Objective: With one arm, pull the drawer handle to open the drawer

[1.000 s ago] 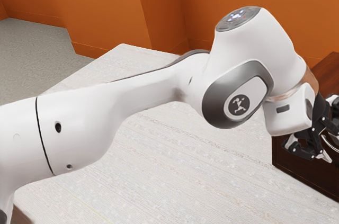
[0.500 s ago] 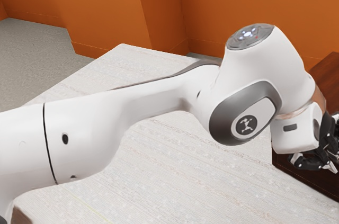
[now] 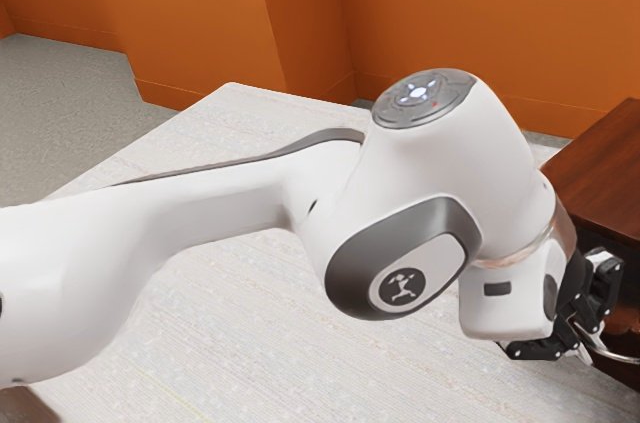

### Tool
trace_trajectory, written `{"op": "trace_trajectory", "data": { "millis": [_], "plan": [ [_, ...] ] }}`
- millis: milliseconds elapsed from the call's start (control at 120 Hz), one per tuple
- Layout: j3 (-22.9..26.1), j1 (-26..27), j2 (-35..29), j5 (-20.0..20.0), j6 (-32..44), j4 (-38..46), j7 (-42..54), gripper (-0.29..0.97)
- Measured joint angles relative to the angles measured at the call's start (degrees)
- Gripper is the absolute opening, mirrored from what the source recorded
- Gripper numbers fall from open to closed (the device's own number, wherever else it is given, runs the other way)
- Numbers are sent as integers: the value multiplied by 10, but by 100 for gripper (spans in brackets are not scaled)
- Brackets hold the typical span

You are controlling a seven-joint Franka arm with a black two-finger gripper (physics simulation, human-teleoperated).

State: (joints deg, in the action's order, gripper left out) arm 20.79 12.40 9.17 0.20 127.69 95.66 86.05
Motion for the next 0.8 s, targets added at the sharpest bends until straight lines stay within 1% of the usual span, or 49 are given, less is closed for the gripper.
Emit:
{"op": "trace_trajectory", "data": {
  "millis": [200, 300, 492, 800],
  "plan": [
    [0, 3, -41, -11, 3, 44, -4, -6],
    [0, 2, -61, -21, 4, 66, -5, -10],
    [1, 2, -96, -40, 9, 104, -7, -11],
    [-2, 9, -142, -48, 15, 152, -9, -11]
  ]
}}
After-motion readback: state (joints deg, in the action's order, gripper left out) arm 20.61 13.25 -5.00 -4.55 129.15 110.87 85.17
